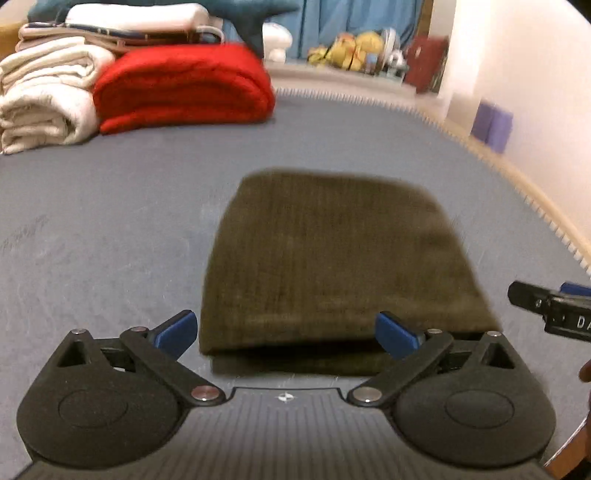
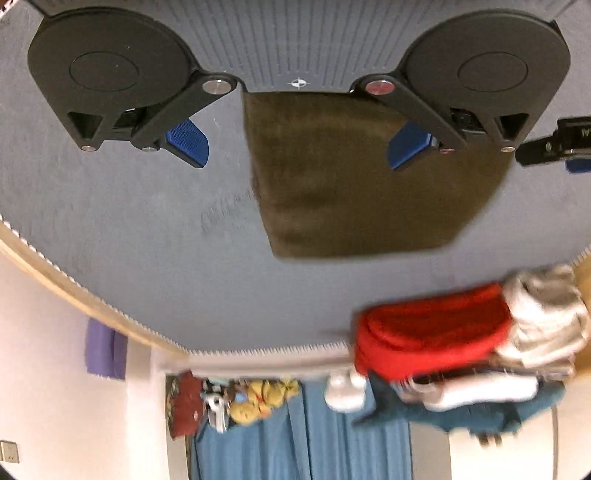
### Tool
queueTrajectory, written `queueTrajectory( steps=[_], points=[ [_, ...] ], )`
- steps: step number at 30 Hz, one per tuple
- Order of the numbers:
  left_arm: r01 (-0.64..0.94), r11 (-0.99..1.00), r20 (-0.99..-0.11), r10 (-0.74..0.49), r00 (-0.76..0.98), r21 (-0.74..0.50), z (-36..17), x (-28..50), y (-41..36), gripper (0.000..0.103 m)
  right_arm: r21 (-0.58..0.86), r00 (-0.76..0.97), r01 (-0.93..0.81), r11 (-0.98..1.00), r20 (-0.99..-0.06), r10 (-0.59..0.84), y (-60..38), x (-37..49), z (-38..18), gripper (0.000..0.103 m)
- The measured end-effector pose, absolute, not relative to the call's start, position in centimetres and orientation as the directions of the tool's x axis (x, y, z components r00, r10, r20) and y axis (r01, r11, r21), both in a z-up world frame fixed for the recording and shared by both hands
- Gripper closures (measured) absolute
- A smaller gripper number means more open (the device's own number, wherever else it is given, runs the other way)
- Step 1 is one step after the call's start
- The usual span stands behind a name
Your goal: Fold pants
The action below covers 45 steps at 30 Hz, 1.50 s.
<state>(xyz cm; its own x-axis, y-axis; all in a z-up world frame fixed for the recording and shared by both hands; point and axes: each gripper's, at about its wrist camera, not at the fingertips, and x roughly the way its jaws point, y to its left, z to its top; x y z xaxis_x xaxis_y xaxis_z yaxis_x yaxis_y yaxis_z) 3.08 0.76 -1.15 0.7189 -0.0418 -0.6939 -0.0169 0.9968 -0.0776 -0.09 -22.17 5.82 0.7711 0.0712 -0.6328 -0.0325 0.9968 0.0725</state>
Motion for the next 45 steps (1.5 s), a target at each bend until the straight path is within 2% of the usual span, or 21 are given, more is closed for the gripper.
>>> queueTrajectory(
  steps=[4, 7, 13, 30, 45],
  points=[
    [0.040, 0.999, -0.668, -0.006, 0.744, 0.036, -2.2, 3.4, -0.4, 0.000, 0.052, 0.742, -0.055, 0.997, -0.666, 0.076, -21.7, 0.6, 4.4, 0.001],
    [0.021, 1.000, -0.686, -0.004, 0.727, 0.017, -2.7, 4.0, 0.1, 0.000, 0.027, 0.728, -0.055, 0.998, -0.683, 0.059, -21.4, 1.2, 3.5, 0.001],
    [-0.019, 0.999, -0.708, -0.018, 0.706, -0.044, -2.6, 4.0, 1.2, 0.000, 0.068, 0.705, -0.057, 0.996, -0.703, 0.088, -20.7, 1.9, 3.4, 0.001],
    [-0.016, 0.998, -0.744, -0.038, 0.667, -0.066, -3.3, 4.0, 1.3, 0.000, 0.025, 0.715, -0.084, 0.996, -0.695, 0.078, -19.4, 1.6, 3.4, 0.001],
    [-0.008, 0.998, -0.742, -0.040, 0.670, -0.061, -3.4, 4.1, 0.9, 0.000, 0.015, 0.727, -0.104, 0.994, -0.682, 0.086, -19.1, 1.2, 3.6, 0.001]
  ],
)
